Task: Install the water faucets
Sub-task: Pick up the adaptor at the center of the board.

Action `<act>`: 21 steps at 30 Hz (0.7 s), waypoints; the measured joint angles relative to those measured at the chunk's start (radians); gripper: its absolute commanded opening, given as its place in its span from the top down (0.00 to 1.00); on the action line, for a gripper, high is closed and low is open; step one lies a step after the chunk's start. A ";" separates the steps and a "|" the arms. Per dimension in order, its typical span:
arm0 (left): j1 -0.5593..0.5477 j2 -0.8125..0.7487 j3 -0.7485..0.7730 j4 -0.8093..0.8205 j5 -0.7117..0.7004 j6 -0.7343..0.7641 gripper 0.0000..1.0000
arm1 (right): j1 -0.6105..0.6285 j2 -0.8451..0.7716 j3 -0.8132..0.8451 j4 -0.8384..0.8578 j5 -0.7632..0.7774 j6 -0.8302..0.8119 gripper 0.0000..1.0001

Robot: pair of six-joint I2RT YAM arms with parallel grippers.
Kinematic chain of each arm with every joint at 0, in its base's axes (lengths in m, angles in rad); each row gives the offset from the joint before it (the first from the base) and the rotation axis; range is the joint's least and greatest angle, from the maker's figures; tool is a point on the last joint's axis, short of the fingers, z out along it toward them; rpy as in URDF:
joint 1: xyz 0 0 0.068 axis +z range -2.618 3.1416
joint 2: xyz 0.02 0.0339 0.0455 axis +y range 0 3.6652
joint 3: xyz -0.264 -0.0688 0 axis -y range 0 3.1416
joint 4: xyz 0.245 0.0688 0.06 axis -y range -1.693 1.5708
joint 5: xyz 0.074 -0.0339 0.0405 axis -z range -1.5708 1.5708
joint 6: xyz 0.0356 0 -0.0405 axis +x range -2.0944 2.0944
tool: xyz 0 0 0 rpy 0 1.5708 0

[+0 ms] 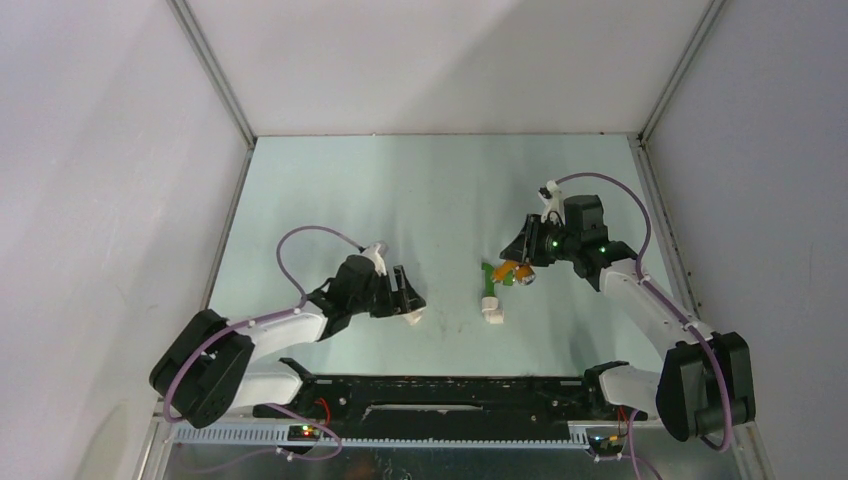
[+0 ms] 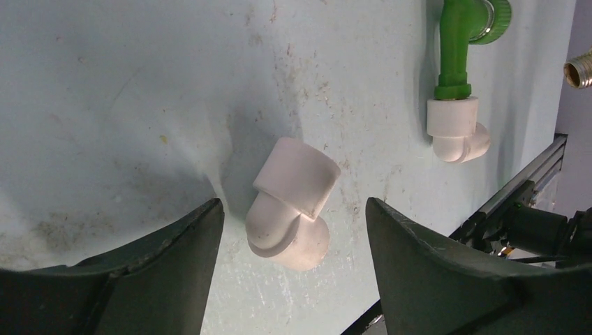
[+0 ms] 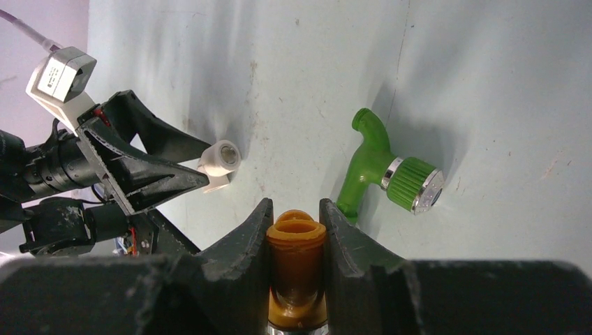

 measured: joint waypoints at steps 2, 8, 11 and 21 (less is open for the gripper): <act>0.000 -0.002 0.000 -0.013 -0.003 -0.011 0.24 | 0.004 0.001 0.000 0.000 -0.001 0.000 1.00; 0.000 -0.021 -0.003 -0.056 -0.009 -0.069 0.30 | 0.032 0.033 0.000 0.011 -0.004 0.005 1.00; 0.000 -0.012 -0.005 -0.056 -0.011 -0.104 0.40 | 0.047 0.046 0.000 0.019 -0.004 0.013 1.00; -0.021 0.122 0.062 0.000 0.023 -0.141 0.88 | 0.061 0.052 0.000 0.050 -0.024 0.028 1.00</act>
